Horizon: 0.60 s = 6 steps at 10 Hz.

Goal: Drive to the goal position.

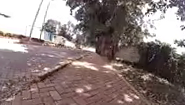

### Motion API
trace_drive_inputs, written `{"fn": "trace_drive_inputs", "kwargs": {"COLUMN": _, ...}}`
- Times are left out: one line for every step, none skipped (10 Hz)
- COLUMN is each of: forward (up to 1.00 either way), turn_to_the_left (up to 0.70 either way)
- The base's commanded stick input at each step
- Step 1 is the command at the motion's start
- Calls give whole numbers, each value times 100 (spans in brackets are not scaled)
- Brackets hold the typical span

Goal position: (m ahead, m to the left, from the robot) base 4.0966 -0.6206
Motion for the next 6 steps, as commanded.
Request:
{"fn": "trace_drive_inputs", "kwargs": {"forward": 50, "turn_to_the_left": 0}}
{"fn": "trace_drive_inputs", "kwargs": {"forward": 50, "turn_to_the_left": 0}}
{"fn": "trace_drive_inputs", "kwargs": {"forward": 50, "turn_to_the_left": 0}}
{"fn": "trace_drive_inputs", "kwargs": {"forward": 50, "turn_to_the_left": 0}}
{"fn": "trace_drive_inputs", "kwargs": {"forward": 50, "turn_to_the_left": -24}}
{"fn": "trace_drive_inputs", "kwargs": {"forward": 50, "turn_to_the_left": -49}}
